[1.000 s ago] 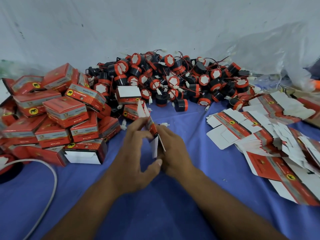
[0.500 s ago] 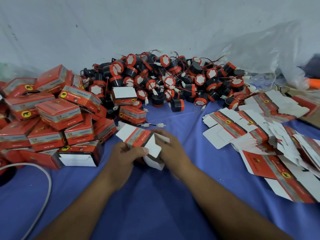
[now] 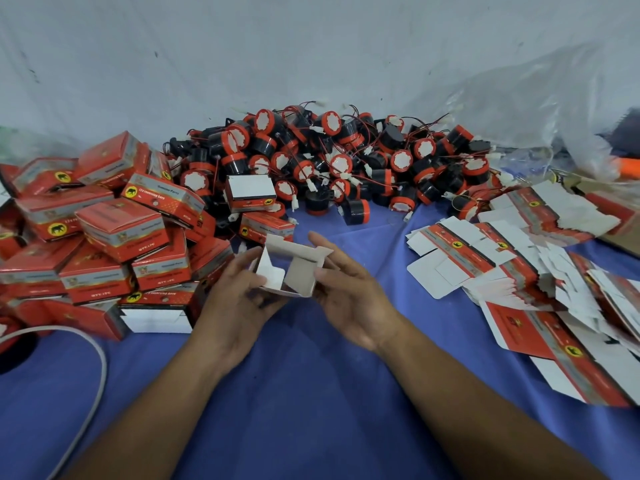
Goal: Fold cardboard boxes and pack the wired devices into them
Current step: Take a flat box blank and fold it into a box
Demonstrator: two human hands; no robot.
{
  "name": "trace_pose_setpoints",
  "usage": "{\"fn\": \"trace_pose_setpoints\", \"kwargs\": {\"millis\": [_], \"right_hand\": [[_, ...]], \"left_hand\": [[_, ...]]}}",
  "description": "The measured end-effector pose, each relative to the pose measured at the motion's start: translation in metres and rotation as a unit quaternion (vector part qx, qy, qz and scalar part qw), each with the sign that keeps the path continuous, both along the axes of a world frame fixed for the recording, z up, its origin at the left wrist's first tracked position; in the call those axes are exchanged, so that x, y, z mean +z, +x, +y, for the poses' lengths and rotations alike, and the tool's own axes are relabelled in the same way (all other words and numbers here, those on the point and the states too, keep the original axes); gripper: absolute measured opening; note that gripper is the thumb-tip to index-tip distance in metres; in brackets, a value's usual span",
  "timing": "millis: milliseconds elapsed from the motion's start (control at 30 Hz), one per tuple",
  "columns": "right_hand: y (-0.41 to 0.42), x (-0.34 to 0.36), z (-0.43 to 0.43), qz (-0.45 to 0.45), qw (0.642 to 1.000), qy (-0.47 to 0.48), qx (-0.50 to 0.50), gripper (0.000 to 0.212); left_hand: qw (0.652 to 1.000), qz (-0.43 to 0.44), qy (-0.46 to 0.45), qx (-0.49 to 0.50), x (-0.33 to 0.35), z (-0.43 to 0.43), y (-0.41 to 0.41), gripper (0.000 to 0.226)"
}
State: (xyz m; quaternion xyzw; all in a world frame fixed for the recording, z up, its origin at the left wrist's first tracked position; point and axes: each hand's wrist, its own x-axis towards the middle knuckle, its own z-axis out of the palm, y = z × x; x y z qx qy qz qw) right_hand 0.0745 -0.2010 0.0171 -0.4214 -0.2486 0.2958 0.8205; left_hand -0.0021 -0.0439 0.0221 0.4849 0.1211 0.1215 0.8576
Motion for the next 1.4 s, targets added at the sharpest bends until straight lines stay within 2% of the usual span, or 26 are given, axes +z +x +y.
{"fn": "trace_pose_setpoints", "kwargs": {"millis": [67, 200, 333, 467, 533, 633, 733, 800, 867, 933, 967, 1033, 1067, 1133, 1200, 1300, 1400], "right_hand": [[-0.001, -0.004, 0.003, -0.06, 0.996, -0.048, -0.05, 0.04], [-0.001, -0.013, 0.008, -0.144, 0.96, -0.188, -0.15, 0.044], [0.0, -0.009, 0.005, -0.221, 0.934, -0.216, -0.179, 0.034], [0.001, -0.01, 0.003, -0.377, 0.866, -0.244, -0.221, 0.03], [0.0, -0.008, 0.003, -0.39, 0.866, -0.221, -0.22, 0.028], [-0.003, -0.005, 0.003, -0.325, 0.9, -0.205, -0.204, 0.032], [-0.004, 0.001, 0.005, -0.125, 0.963, -0.171, -0.168, 0.051], [-0.005, 0.004, 0.006, -0.011, 0.982, -0.124, -0.141, 0.048], [-0.003, 0.003, 0.005, 0.015, 0.991, -0.071, -0.113, 0.037], [-0.001, 0.003, 0.003, 0.034, 0.997, -0.015, -0.075, 0.038], [0.0, 0.004, 0.003, 0.048, 0.997, -0.004, -0.06, 0.04], [0.002, 0.003, 0.004, 0.047, 0.997, -0.022, -0.063, 0.027], [0.002, 0.001, 0.006, 0.027, 0.995, -0.046, -0.078, 0.019], [0.001, -0.005, 0.009, -0.053, 0.982, -0.128, -0.125, 0.023], [0.002, -0.011, 0.009, -0.158, 0.952, -0.204, -0.165, 0.027], [0.005, -0.014, 0.004, -0.306, 0.902, -0.237, -0.193, 0.028], [0.003, -0.014, 0.003, -0.388, 0.867, -0.243, -0.199, 0.032]], "left_hand": [[0.999, 0.015, 0.0, -0.03, -0.003, -0.004, -0.002, 0.051], [0.998, -0.004, 0.011, -0.067, -0.005, -0.007, -0.005, 0.052], [0.996, -0.02, 0.016, -0.083, -0.009, -0.011, -0.003, 0.051], [0.991, -0.029, 0.032, -0.124, -0.01, -0.014, -0.001, 0.045], [0.992, -0.024, 0.024, -0.125, -0.009, -0.012, -0.001, 0.042], [0.994, -0.013, 0.001, -0.111, -0.009, -0.01, -0.002, 0.041], [0.995, 0.002, -0.038, -0.09, -0.008, -0.01, -0.002, 0.045], [0.995, 0.01, -0.04, -0.089, -0.007, -0.01, -0.002, 0.046], [0.995, 0.015, -0.04, -0.086, -0.007, -0.011, -0.002, 0.043], [0.996, 0.021, -0.037, -0.078, -0.009, -0.011, -0.001, 0.042], [0.996, 0.022, -0.031, -0.076, -0.009, -0.011, -0.002, 0.042], [0.996, 0.015, -0.012, -0.084, -0.009, -0.011, -0.002, 0.043], [0.996, 0.008, -0.008, -0.093, -0.008, -0.011, -0.003, 0.042], [0.994, 0.001, -0.025, -0.106, -0.008, -0.01, -0.004, 0.041], [0.993, 0.0, -0.055, -0.108, -0.007, -0.007, -0.005, 0.047], [0.993, 0.005, -0.055, -0.106, -0.005, -0.009, -0.004, 0.057], [0.995, 0.008, -0.029, -0.093, -0.004, -0.012, -0.004, 0.044]]}}
